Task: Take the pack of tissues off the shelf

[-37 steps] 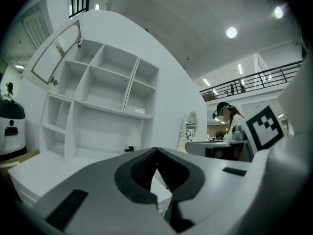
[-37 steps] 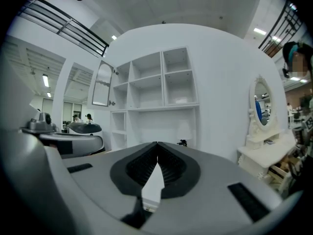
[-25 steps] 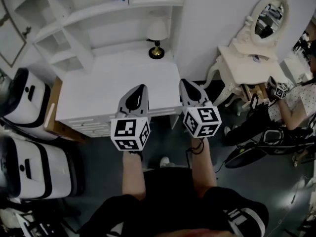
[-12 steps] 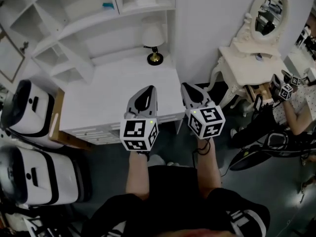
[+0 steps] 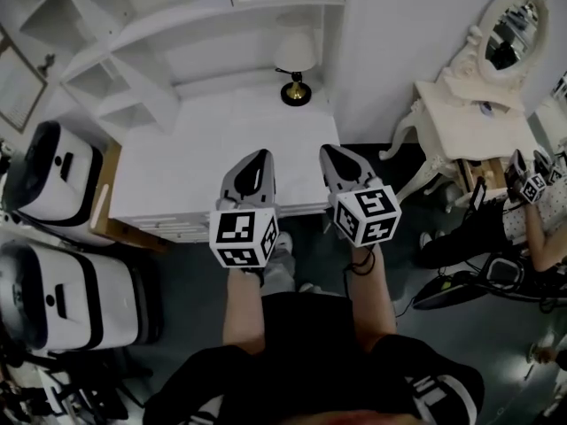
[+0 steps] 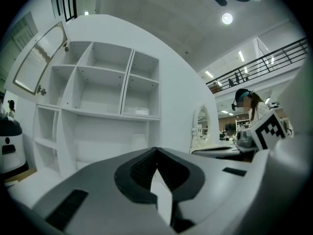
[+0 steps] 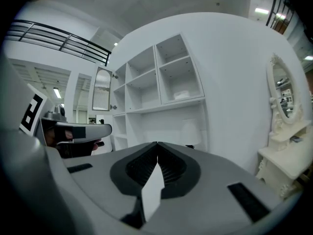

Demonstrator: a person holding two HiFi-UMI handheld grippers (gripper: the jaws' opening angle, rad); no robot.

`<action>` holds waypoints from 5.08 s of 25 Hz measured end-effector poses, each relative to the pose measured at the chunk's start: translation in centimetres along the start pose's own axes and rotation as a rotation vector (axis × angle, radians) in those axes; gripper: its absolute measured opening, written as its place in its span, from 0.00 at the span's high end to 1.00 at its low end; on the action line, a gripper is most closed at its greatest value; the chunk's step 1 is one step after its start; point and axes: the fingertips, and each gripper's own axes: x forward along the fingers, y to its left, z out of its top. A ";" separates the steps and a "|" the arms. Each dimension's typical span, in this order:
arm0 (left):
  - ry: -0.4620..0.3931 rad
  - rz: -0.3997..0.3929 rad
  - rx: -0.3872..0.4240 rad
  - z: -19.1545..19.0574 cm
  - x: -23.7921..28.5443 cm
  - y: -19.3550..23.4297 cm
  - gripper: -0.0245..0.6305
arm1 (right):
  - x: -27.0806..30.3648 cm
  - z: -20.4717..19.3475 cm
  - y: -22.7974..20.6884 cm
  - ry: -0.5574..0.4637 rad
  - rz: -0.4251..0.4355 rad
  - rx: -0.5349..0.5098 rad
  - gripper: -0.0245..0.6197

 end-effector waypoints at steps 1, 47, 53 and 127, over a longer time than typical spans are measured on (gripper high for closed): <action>-0.004 0.003 -0.003 0.0 0.3 0.3 0.95 | 0.4 0.1 -0.1 -0.001 0.001 -0.004 0.93; -0.120 -0.219 -0.152 6.6 25.2 23.8 0.95 | 34.3 21.6 -1.1 -0.180 -0.031 -0.421 0.76; -0.110 -0.242 -0.123 6.5 24.7 24.5 0.95 | 35.9 24.7 -1.1 -0.166 -0.105 -0.584 0.74; -0.011 -0.078 -0.075 0.0 14.8 12.0 0.95 | 19.8 10.0 -2.0 -0.224 0.080 0.028 0.91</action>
